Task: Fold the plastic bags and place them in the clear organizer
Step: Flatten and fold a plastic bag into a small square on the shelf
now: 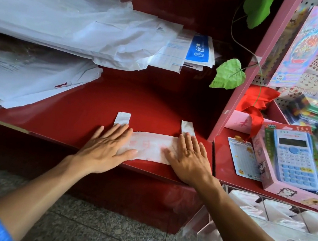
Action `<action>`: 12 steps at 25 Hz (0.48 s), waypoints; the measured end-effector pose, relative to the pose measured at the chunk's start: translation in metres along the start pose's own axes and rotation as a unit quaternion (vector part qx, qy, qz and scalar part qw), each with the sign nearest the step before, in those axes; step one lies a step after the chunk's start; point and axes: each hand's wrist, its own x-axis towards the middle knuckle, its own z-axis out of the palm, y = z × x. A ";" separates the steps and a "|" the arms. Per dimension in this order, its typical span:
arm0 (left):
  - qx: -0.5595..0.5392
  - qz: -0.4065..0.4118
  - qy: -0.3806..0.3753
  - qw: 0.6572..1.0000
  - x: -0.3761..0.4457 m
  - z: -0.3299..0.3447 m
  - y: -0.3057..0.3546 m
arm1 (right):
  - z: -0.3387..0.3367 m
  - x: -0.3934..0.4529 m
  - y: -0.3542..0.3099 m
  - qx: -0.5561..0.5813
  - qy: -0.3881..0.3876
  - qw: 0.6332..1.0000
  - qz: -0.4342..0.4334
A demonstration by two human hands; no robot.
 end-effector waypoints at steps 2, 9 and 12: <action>0.010 0.017 0.003 1.000 -0.004 -0.001 -0.005 | -0.002 -0.003 0.004 0.002 -0.008 1.000 -0.015; 0.063 0.104 0.036 0.992 -0.031 0.005 -0.026 | -0.009 -0.023 0.021 0.006 -0.028 0.996 -0.082; -0.004 0.111 0.126 0.986 -0.037 0.010 -0.038 | -0.015 -0.031 0.030 -0.007 -0.067 0.991 -0.120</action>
